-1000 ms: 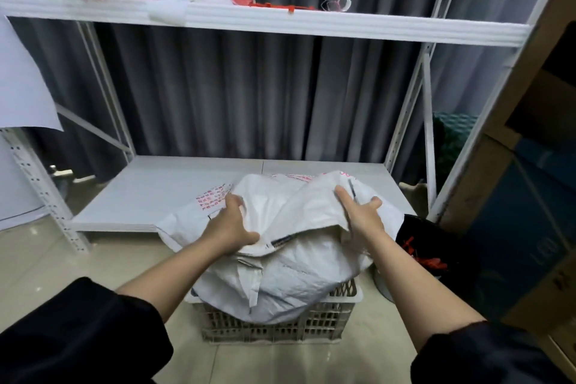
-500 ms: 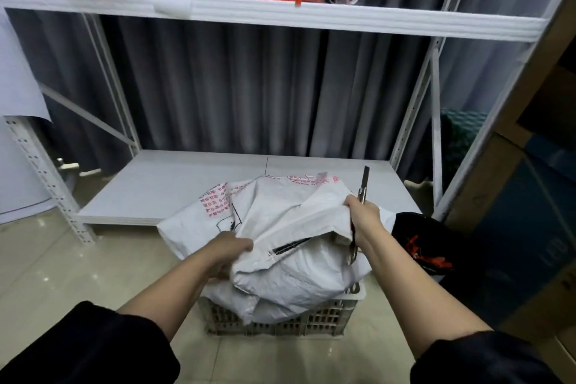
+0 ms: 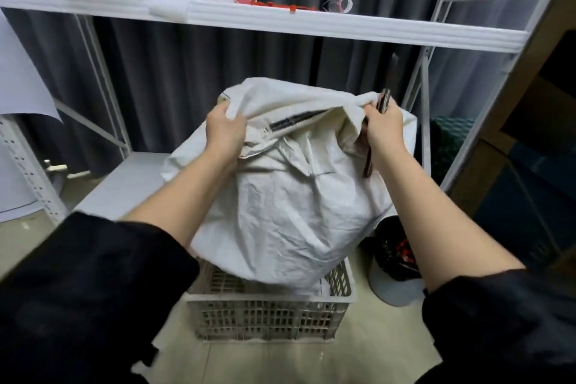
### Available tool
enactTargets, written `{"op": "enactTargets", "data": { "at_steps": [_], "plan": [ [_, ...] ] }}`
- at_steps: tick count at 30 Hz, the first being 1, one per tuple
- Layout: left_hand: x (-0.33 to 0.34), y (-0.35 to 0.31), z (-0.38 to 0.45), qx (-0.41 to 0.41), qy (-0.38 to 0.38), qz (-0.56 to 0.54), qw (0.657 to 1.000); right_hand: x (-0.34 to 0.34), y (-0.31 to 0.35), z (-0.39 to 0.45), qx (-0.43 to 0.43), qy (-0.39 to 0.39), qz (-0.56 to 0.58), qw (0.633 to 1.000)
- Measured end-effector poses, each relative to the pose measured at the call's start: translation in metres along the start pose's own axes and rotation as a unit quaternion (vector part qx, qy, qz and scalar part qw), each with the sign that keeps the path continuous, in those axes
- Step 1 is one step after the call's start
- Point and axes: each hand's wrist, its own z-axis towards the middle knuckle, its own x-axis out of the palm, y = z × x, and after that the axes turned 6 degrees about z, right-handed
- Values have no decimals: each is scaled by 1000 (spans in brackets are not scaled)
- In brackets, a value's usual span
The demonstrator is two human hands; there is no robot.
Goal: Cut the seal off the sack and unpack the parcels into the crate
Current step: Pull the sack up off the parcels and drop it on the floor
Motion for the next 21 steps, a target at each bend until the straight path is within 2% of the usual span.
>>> {"op": "enactTargets", "data": {
  "at_steps": [2,5,9,12,13,14,16,18,21],
  "plan": [
    [-2,-9,11,10,9,5,1000,-3,4,7,6,5,-21,1000],
    [2,-21,10,95,-63,5,993,-1,4,15,-40,-21,-7,999],
    [1,-10,8,95,-9,104,990,-2,6,17,-9,-40,4,999],
    [-5,-26,10,197,-103,33,974,-2,13,15,-54,-26,67,996],
    [-5,-27,2,221,-116,41,967,0,11,12,-54,-22,88,994],
    [-4,-21,-4,234,-103,72,964,1,7,11,-41,-22,103,994],
    [-3,4,-7,233,-17,156,960,-3,-2,9,-2,-23,117,993],
    [-13,20,-2,218,43,283,933,-12,-11,9,28,-25,98,994],
    [-30,21,-1,172,-29,457,872,-22,-32,2,40,2,76,996]
  ]
}}
